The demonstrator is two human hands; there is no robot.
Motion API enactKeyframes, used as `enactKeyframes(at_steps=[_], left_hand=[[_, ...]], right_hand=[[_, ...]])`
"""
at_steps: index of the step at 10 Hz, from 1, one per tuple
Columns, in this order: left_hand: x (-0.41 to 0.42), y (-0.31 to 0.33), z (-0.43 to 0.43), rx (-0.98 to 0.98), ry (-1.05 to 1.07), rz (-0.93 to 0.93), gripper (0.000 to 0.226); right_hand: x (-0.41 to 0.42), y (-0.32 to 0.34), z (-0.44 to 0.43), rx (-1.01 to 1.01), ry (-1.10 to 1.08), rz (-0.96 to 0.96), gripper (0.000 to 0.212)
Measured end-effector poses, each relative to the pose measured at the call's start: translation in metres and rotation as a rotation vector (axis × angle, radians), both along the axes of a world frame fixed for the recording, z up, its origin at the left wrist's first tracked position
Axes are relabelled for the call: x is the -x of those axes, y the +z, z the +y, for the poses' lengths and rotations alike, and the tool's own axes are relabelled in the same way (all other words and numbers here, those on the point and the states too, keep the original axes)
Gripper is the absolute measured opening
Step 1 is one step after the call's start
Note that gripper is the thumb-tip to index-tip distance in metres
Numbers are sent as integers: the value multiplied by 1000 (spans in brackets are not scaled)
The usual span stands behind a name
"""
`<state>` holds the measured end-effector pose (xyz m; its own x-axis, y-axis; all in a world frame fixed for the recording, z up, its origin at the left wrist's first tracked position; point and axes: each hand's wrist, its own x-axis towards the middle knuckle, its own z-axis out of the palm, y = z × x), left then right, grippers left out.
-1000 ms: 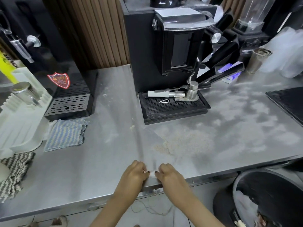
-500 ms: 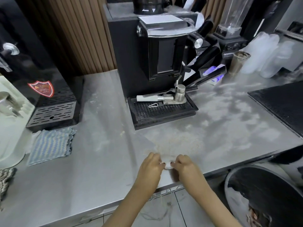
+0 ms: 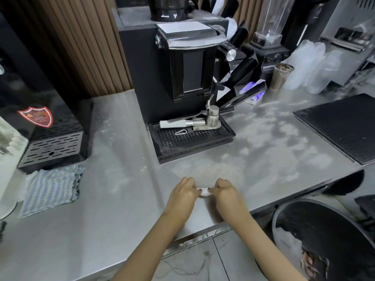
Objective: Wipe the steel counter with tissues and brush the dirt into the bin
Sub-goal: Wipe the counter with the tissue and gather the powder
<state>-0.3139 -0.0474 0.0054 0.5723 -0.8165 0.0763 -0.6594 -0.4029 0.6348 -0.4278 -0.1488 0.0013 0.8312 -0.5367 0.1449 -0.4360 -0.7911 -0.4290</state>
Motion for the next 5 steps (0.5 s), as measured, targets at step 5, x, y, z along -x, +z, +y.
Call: enactKeyframes(at_steps=[5], left_hand=[[-74,-10,72,-40,110,316,7]], right_hand=[[-64,-8,101,-32,104,199,37]])
